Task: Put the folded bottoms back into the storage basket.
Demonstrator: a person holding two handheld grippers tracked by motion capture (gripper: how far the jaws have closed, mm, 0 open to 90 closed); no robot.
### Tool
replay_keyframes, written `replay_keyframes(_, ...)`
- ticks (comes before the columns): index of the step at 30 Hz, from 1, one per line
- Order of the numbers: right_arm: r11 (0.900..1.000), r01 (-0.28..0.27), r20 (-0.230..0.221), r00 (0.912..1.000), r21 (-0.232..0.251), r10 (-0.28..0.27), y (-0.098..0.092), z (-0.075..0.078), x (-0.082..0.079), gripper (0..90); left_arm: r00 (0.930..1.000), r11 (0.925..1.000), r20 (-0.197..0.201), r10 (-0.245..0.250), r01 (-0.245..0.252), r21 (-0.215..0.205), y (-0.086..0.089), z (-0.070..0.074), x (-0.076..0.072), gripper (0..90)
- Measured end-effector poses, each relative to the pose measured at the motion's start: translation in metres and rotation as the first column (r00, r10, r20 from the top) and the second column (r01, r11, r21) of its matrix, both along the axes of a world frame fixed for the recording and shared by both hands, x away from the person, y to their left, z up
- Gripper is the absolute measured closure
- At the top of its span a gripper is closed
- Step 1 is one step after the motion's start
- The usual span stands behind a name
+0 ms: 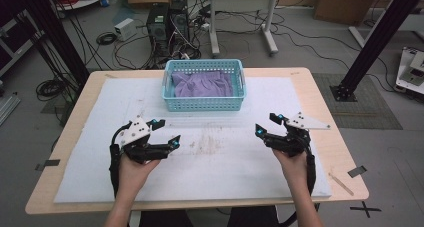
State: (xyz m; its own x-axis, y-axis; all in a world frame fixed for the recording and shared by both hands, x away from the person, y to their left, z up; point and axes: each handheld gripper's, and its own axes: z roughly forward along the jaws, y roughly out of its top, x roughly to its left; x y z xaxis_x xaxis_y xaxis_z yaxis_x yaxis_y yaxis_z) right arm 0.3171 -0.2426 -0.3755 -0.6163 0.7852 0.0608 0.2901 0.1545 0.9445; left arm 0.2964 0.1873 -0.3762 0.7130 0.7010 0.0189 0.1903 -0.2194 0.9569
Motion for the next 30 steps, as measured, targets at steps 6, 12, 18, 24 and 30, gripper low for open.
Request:
replay_keyframes(6,1.0,-0.003,0.005,1.0,0.003,0.003,-0.008,-0.005,-0.011,31.6,1.0,1.0,0.005,-0.001,0.001,0.003,0.004,-0.011,-0.009,25.9)
replay_keyframes(12,1.0,-0.008,0.0,1.0,0.019,0.008,-0.015,-0.012,-0.017,31.1,1.0,1.0,0.006,-0.002,0.002,0.001,0.006,-0.012,-0.009,25.9)
replay_keyframes(18,1.0,-0.015,-0.003,0.9999,0.011,0.015,-0.017,-0.017,-0.02,31.2,1.0,1.0,0.0,-0.001,0.001,0.0,0.008,-0.014,-0.01,25.9)
replay_keyframes(24,1.0,-0.02,-0.008,0.9998,0.002,0.02,-0.018,-0.02,-0.022,31.2,1.0,1.0,-0.003,-0.001,0.001,0.007,0.008,-0.018,-0.011,25.8)
replay_keyframes(30,1.0,-0.022,-0.012,0.9997,-0.009,0.022,-0.018,-0.021,-0.024,31.2,1.0,1.0,-0.008,0.001,-0.001,0.005,0.009,-0.019,-0.011,25.8)
